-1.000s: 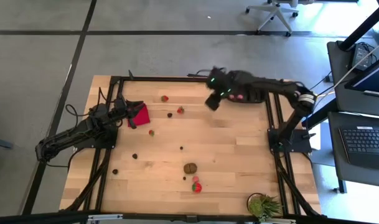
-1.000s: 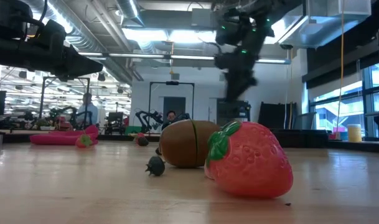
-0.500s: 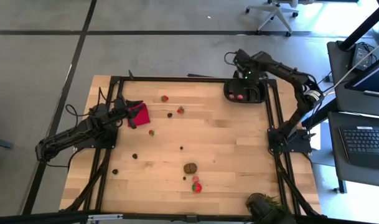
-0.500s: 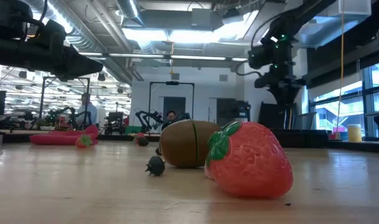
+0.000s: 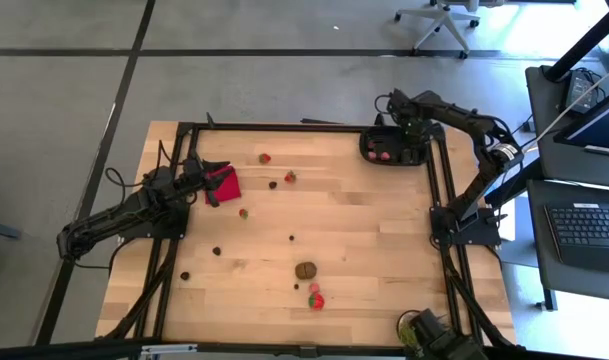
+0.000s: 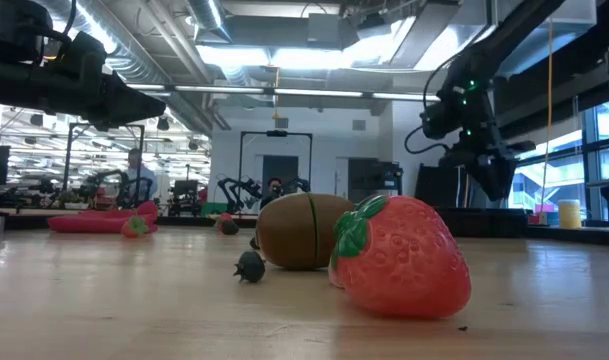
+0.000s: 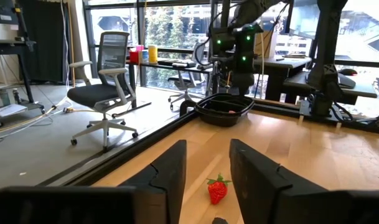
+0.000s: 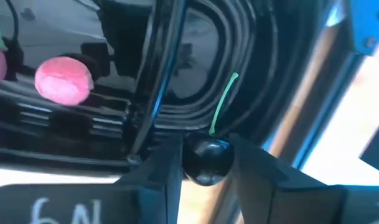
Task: Pick and placing Produce into tupperware
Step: Put the black cherry into the black bin, then put the black berry into the black bin
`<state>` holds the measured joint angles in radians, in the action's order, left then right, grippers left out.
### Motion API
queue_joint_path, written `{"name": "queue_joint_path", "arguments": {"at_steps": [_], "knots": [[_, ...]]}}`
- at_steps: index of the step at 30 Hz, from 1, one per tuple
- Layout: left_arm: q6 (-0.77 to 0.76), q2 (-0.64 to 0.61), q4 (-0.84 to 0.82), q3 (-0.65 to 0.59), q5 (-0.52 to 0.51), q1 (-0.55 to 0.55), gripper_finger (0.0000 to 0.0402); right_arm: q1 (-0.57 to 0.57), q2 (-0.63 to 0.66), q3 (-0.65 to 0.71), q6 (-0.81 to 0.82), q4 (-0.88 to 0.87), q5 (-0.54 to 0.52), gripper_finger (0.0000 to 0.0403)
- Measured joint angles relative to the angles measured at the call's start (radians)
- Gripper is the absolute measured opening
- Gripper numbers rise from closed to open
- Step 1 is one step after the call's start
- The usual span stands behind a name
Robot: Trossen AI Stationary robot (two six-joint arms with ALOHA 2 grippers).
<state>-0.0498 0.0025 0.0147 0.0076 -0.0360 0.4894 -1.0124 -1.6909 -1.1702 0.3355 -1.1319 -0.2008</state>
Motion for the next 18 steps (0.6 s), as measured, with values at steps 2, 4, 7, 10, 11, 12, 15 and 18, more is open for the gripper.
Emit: {"name": "queue_joint_path", "arguments": {"at_steps": [2, 4, 7, 10, 11, 12, 15, 18], "knots": [[0.0, 0.0, 0.0, 0.0, 0.0, 0.0, 0.011, 0.001, 0.0, 0.016, 0.0, 0.026, 0.001, 0.0115], [0.0, 0.0, 0.0, 0.0, 0.0, 0.0, 0.0106, 0.001, 0.0, 0.02, -0.001, 0.027, 0.001, 0.0117], [0.0, 0.0, 0.0, 0.0, 0.0, 0.0, 0.01, 0.002, 0.0, 0.019, -0.003, 0.026, 0.001, 0.0127], [0.0, 0.0, 0.0, 0.0, 0.0, 0.0, 0.0095, 0.002, 0.0, 0.019, -0.013, 0.025, 0.001, 0.0144], [0.0, 0.0, 0.0, 0.0, 0.0, 0.0, 0.0093, 0.002, 0.0, 0.019, -0.026, 0.024, 0.001, 0.015], [0.0, 0.0, 0.0, 0.0, 0.0, 0.0, 0.0091, 0.002, 0.0, 0.019, -0.031, 0.023, 0.001, 0.0156], [0.0, 0.0, 0.0, 0.0, 0.0, 0.0, 0.0086, 0.002, 0.0, 0.019, -0.029, 0.023, 0.001, 0.0171], [0.0, 0.0, 0.0, 0.0, 0.0, 0.0, 0.0081, 0.002, 0.0, 0.019, -0.035, 0.019, 0.001, 0.0186]]}}
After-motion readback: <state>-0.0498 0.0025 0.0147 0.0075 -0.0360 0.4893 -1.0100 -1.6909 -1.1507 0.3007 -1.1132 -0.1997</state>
